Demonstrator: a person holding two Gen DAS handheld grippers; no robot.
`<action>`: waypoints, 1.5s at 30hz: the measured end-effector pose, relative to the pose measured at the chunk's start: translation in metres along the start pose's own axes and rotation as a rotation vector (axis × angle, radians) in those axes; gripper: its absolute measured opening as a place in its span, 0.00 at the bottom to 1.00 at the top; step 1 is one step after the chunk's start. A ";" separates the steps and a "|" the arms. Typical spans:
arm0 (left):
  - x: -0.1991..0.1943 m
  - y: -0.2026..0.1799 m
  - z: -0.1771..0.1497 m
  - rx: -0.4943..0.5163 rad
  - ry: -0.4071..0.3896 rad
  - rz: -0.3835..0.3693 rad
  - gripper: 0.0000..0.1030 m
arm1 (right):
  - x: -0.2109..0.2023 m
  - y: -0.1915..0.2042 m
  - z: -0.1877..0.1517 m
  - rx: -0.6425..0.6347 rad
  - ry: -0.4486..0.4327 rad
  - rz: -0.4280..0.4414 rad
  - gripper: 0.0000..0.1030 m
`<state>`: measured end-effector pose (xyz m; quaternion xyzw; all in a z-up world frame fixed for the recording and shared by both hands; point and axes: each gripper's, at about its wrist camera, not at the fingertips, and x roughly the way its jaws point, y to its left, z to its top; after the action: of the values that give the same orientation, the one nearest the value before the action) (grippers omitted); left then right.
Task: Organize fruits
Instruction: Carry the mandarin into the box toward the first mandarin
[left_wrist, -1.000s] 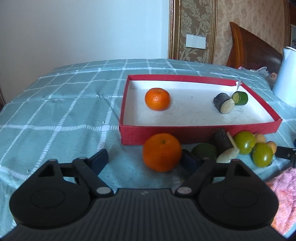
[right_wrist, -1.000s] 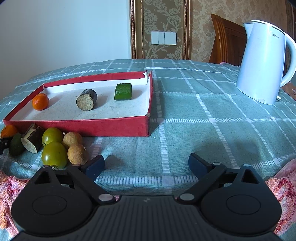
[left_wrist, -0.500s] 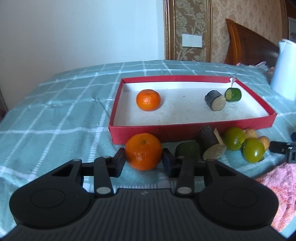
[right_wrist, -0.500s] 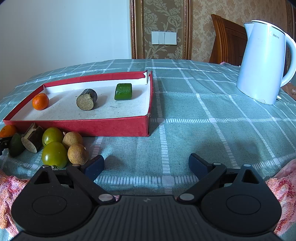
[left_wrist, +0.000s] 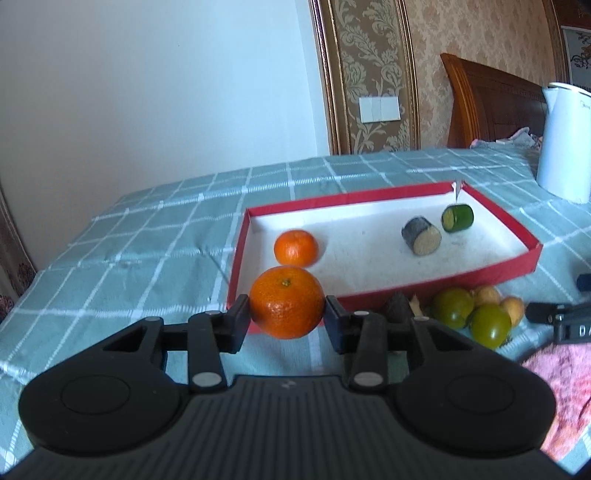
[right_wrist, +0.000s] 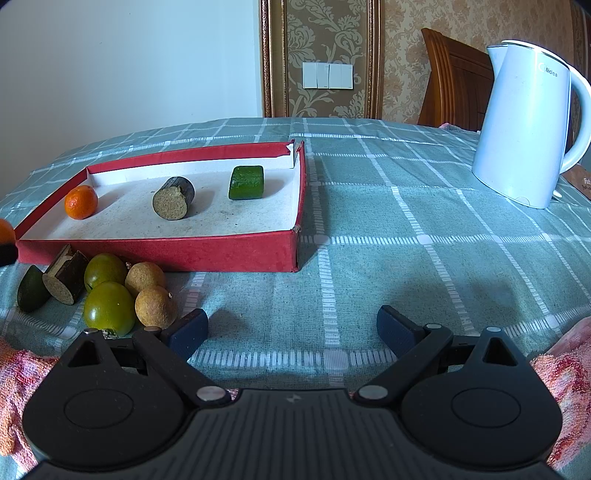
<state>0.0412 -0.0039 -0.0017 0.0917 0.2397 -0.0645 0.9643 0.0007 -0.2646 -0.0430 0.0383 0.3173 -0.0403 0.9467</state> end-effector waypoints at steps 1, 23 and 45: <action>0.001 0.000 0.002 0.001 0.000 0.000 0.38 | 0.000 0.000 0.000 0.000 0.000 0.000 0.96; 0.087 0.030 0.032 -0.155 0.143 -0.039 0.38 | 0.000 0.000 0.000 0.000 0.001 0.000 0.96; 0.103 0.021 0.031 -0.113 0.147 -0.046 0.39 | 0.001 0.001 0.000 -0.007 0.005 0.004 0.99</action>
<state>0.1491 0.0015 -0.0211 0.0363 0.3149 -0.0664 0.9461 0.0014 -0.2632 -0.0434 0.0356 0.3197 -0.0369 0.9461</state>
